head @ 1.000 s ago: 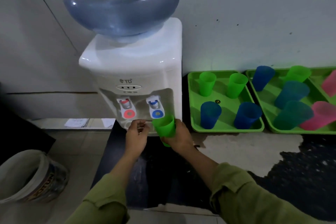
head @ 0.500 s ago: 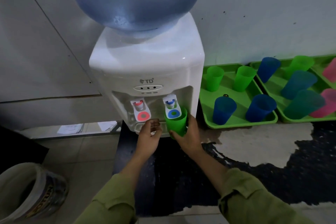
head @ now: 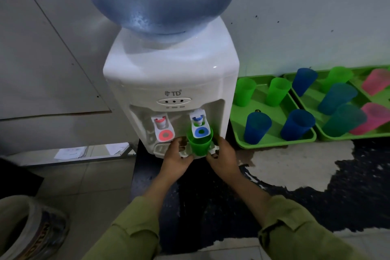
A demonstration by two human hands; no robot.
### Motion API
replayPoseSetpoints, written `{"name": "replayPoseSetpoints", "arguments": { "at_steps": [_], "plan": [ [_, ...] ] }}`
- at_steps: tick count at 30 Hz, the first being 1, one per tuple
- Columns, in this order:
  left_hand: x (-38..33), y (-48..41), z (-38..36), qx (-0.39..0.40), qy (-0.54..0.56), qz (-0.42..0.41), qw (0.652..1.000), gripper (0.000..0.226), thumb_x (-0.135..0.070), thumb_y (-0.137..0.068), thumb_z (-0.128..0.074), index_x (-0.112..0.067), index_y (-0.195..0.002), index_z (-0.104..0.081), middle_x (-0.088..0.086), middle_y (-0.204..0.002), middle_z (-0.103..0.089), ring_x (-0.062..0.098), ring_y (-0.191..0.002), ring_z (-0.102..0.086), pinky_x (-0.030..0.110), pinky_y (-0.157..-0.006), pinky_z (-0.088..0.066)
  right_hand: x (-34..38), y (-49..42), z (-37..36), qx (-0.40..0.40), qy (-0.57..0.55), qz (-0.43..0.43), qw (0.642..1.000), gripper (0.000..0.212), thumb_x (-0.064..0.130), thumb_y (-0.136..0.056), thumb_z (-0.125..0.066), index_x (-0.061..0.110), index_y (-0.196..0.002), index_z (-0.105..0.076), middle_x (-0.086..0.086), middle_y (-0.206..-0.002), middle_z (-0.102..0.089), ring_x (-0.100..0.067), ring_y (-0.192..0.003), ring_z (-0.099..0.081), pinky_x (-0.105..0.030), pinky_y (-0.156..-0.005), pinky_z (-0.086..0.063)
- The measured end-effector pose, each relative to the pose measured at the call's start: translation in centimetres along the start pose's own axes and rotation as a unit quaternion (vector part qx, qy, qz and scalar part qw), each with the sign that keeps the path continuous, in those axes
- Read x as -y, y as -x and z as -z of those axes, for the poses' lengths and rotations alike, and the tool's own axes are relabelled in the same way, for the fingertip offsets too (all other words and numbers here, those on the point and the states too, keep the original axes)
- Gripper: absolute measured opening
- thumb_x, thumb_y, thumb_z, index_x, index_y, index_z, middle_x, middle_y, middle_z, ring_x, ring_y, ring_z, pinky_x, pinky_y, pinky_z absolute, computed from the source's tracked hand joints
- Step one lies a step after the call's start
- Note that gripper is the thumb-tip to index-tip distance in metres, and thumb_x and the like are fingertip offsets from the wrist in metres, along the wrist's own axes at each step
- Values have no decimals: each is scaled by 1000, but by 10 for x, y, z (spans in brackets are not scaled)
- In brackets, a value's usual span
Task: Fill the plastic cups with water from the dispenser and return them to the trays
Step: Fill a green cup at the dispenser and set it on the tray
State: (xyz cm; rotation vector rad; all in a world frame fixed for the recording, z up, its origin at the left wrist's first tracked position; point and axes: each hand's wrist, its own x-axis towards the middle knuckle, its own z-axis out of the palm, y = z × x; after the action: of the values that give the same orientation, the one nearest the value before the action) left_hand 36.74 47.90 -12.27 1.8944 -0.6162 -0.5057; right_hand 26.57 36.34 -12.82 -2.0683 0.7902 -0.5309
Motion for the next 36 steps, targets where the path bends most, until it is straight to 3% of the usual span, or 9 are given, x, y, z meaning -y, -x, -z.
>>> {"name": "replayPoseSetpoints", "arguments": {
  "at_steps": [5,9,14,18,21,27,31,33,36],
  "plan": [
    [-16,-1,-15,-8,20,-4,1000,81,-17,-62,-84,-12,-129,-40,-3,-116,-55,13,-105,-55,29,-91,-48,16,-5,26,-70,30,16,997,20,14,-88,-57,6,-105,-64,-10,-91,-67,-22,-79,-62,-36,-73,-53],
    [-30,-6,-21,-33,14,5,999,78,-11,-62,-84,-14,-127,-43,-6,-111,-54,11,-101,-54,29,-90,-48,42,-22,38,-27,35,31,999,24,30,-90,-59,12,-104,-68,-1,-66,-60,-17,-59,-54,-29,-57,-44],
    [-33,-10,-20,-25,4,7,1000,68,-9,-65,-83,-14,-121,-45,-4,-109,-55,17,-100,-57,31,-88,-48,52,-32,39,29,65,23,997,22,30,-89,-60,9,-86,-67,-1,-60,-52,-18,-57,-47,-27,-54,-32],
    [-34,-13,-20,-27,-20,14,999,64,-10,-65,-82,-11,-117,-45,4,-117,-58,22,-104,-57,36,-89,-49,54,-31,45,64,70,16,995,16,24,-89,-60,17,-75,-56,6,-53,-44,-6,-49,-40,-27,-50,-27],
    [-32,-14,-21,-33,-1,16,999,65,-6,-63,-83,-9,-117,-46,8,-118,-60,25,-105,-59,38,-88,-50,57,-26,51,87,53,17,995,20,23,-88,-60,14,-71,-53,7,-54,-43,-2,-51,-39,-17,-46,-28],
    [-30,-14,-22,-28,47,31,998,73,-1,-54,-85,-6,-116,-46,8,-110,-57,30,-107,-57,40,-87,-49,75,-17,65,105,-66,-13,992,29,19,-88,-56,-7,-75,-57,-10,-58,-48,-20,-54,-45,-36,-57,-40],
    [-28,-14,-21,-38,-31,-3,999,76,-7,-59,-86,-3,-122,-44,15,-124,-56,28,-113,-54,34,-91,-45,91,-21,76,111,-120,-41,986,33,19,-92,-52,5,-63,-54,-4,-50,-48,-17,-43,-45,-30,-48,-39],
    [-28,-14,-20,-32,-41,-9,999,76,-10,-61,-85,-4,-125,-44,14,-127,-55,28,-116,-54,33,-93,-44,89,-22,79,104,-108,-36,988,35,23,-95,-48,13,-62,-52,-4,-52,-50,-19,-45,-48,-32,-49,-42],
    [-27,-15,-20,-18,-68,-25,997,77,-21,-63,-85,-11,-128,-45,10,-131,-54,26,-119,-52,34,-97,-43,73,-23,83,0,-18,-15,1000,35,29,-94,-51,17,-62,-45,-5,-58,-51,-21,-56,-51,-35,-56,-41]
  ]
}}
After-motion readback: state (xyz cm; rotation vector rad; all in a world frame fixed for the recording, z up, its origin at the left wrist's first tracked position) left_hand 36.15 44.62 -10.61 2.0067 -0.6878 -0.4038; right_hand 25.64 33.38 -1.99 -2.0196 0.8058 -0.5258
